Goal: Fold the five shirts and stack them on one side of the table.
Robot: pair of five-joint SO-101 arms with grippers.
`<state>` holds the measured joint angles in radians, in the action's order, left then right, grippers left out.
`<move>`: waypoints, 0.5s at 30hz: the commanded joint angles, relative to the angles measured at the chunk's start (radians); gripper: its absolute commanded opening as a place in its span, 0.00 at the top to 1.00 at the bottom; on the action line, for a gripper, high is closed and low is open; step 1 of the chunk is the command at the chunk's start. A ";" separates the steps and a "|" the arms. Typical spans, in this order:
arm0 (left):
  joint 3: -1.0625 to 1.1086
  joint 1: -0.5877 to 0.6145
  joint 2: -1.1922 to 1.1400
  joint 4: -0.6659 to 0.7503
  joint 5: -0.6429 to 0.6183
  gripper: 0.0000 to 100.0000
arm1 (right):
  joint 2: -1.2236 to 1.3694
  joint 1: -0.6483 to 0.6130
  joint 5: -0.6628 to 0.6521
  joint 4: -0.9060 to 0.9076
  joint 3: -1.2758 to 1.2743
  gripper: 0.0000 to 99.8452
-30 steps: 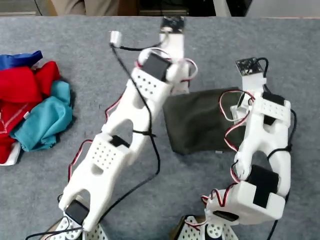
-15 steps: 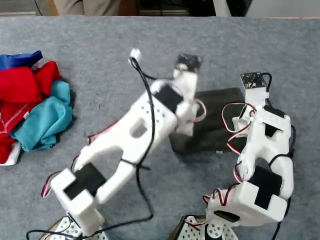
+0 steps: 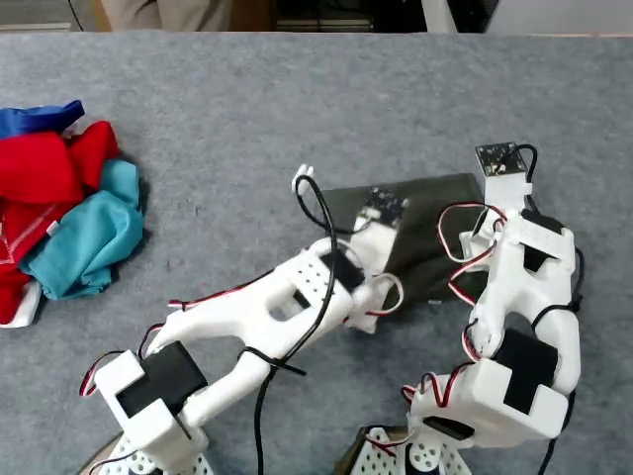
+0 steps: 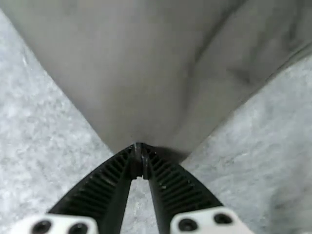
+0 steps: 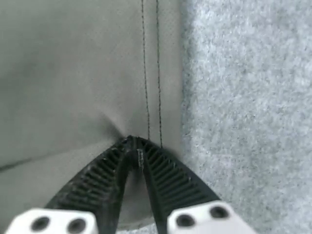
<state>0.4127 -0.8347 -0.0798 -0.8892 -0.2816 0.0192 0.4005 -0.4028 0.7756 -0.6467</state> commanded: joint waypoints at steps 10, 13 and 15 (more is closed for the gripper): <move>0.140 0.129 0.067 0.048 0.127 0.98 | -0.004 0.015 -0.009 -0.015 -0.002 0.99; 0.098 0.140 0.087 -0.006 0.141 0.98 | -0.016 -0.010 -0.008 -0.005 -0.004 0.99; 0.031 0.140 0.128 -0.087 0.138 0.98 | -0.050 -0.013 0.002 0.021 -0.002 0.99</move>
<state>0.5386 -0.7027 -0.0384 -0.8938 -0.1496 0.0176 0.4005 -0.4028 0.7756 -0.6467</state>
